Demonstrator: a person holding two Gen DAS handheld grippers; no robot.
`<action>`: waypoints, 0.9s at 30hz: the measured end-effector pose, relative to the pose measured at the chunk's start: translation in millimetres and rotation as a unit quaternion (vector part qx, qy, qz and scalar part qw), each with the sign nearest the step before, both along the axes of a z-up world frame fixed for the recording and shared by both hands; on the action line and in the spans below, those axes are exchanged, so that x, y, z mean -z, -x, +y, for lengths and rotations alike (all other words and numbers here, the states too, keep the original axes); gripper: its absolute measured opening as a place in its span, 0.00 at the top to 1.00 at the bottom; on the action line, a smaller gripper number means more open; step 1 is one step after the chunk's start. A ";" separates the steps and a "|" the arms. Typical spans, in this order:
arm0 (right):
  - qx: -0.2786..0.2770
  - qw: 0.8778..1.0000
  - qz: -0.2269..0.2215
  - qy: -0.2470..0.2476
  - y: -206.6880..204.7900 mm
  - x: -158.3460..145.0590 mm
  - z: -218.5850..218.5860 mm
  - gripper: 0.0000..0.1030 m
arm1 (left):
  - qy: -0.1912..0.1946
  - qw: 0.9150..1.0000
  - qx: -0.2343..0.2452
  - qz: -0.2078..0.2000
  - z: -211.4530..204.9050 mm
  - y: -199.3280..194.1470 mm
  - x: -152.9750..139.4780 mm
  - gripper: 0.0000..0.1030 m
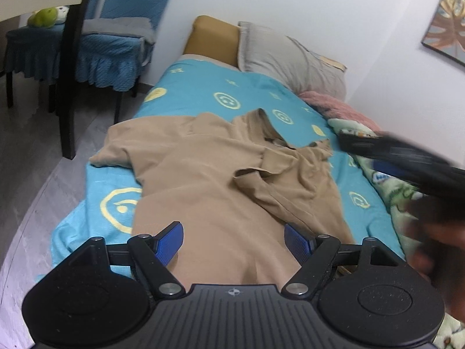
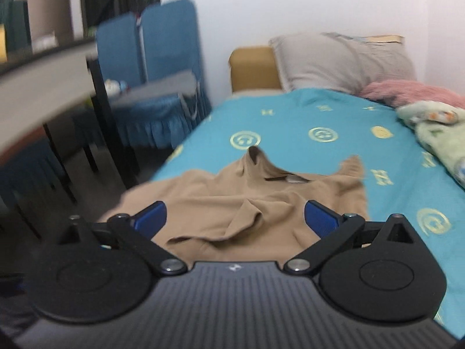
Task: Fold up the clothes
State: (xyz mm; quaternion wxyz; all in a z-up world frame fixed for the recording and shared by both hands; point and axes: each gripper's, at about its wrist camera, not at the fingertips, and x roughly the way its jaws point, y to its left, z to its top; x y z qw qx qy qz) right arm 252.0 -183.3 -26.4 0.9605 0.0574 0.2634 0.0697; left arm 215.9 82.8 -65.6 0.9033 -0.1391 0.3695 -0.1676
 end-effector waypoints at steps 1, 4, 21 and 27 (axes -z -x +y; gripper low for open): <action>0.010 1.000 0.000 -0.011 20.9 -9.3 -7.9 0.00 | 0.004 1.000 0.007 0.002 -3.8 3.2 -0.5 0.24; 0.044 0.998 -0.008 -0.050 90.2 -31.1 -36.8 0.00 | 0.022 0.999 0.033 0.013 -16.8 14.1 -0.9 0.24; 0.200 0.969 -0.046 -0.140 245.7 -11.8 -123.0 0.00 | 0.162 0.950 0.185 0.191 -169.3 115.4 49.6 0.25; 0.215 0.969 -0.030 -0.123 248.8 3.1 -121.4 0.00 | 0.181 0.948 0.160 0.208 -186.5 107.2 68.2 0.31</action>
